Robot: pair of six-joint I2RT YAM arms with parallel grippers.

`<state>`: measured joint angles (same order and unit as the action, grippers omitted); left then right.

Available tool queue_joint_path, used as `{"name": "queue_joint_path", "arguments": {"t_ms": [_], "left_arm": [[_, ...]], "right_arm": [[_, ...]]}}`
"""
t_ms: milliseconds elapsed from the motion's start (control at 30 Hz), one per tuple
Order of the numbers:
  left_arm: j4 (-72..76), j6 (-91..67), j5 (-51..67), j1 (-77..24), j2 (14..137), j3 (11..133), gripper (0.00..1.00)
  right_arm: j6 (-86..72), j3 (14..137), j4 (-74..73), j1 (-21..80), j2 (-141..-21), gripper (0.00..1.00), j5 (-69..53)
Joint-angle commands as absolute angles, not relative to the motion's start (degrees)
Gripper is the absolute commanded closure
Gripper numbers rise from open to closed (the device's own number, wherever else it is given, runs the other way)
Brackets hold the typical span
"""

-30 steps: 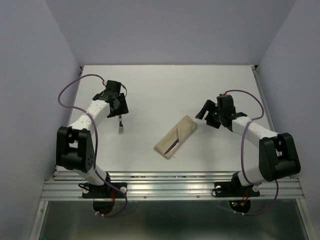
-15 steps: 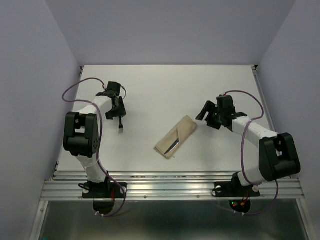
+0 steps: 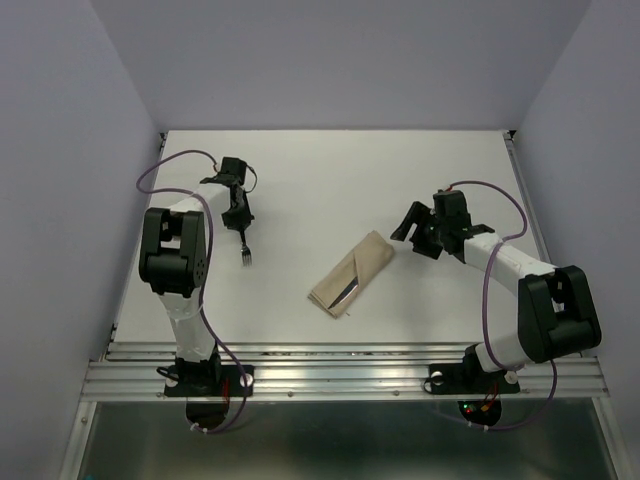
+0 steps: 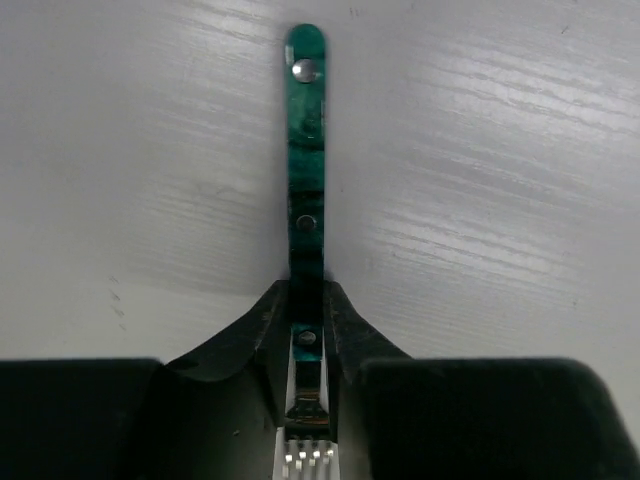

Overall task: Fold the napkin into a case and place the utensils inside
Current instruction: Pick up the fork from the corner of the board, then stuff the fork into the folded napkin.

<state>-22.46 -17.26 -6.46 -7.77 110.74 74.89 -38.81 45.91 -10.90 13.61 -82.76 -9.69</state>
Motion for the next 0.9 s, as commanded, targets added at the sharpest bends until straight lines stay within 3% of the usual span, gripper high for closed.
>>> {"name": "queue_joint_path", "arguments": {"t_ms": [0, 67, 233, 533, 867], "left_arm": [[-23.5, -17.0, -5.6, -7.5, 109.9, 75.6, 0.88], [-23.7, -16.1, -4.3, -7.6, 108.4, 75.8, 1.0], [-24.2, -13.1, -2.6, -10.9, 101.1, 76.5, 1.0], [-26.0, -4.7, 5.5, -29.1, 90.1, 75.9, 1.0], [-35.2, -5.4, 4.2, -41.5, 89.6, 71.5, 1.0]], "right_arm": [[-38.5, 45.3, -8.6, 14.2, -81.2, 0.2, -9.8], [-38.6, 45.3, -8.6, 14.2, -81.3, 0.2, -9.8], [-38.6, 45.4, -8.6, 14.2, -81.4, 0.2, -9.5], [-38.6, 45.7, -8.7, 14.2, -81.8, 0.2, -8.9], [-38.7, 45.9, -9.1, 14.2, -81.5, 0.2, -8.9]]}}
